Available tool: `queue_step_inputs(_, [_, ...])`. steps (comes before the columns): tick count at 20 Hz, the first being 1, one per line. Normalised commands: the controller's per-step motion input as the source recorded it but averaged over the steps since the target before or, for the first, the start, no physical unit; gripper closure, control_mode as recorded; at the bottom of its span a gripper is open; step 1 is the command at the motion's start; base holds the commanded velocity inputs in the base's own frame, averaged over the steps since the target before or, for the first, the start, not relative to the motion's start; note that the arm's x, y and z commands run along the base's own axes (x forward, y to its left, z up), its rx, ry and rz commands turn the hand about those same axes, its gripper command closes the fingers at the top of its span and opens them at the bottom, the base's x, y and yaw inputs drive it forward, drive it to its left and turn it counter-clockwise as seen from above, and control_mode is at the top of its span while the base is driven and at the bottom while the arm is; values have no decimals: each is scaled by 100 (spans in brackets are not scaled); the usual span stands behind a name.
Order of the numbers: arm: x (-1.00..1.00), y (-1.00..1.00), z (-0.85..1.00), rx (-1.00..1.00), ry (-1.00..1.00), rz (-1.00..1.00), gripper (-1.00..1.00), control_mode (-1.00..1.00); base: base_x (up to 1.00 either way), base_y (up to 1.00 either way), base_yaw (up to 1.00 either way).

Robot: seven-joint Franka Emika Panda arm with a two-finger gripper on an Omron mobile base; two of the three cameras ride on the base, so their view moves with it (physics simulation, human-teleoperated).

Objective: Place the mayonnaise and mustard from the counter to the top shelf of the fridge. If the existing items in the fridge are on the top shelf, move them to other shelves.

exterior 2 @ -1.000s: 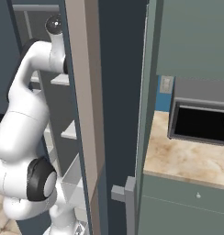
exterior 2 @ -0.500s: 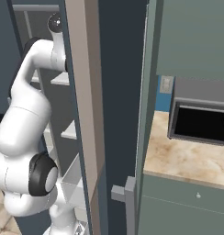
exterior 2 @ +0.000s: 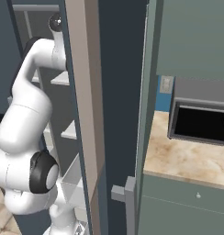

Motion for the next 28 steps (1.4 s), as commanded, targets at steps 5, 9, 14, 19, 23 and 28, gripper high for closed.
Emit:
queue_step_inputs(5, [13, 0, 0, 0, 0, 0, -100, -100, 0, 0, 0])
queue_step_inputs(9, [11, 0, 0, 0, 0, 0, -100, -100, 0, 0, 0])
queue_step_inputs(14, [3, 0, 0, 0, 0, 0, -100, -100, 0, 0, 0])
queue_step_inputs(19, [-63, 0, 0, 0, -16, 0, -100, -100, 0, 0, 0])
queue_step_inputs(23, [-100, 0, 0, 0, -37, 4, -100, -100, 0, 0, 0])
queue_step_inputs(28, [-100, -4, 0, 2, -45, 9, -100, -100, 0, 0, 0])
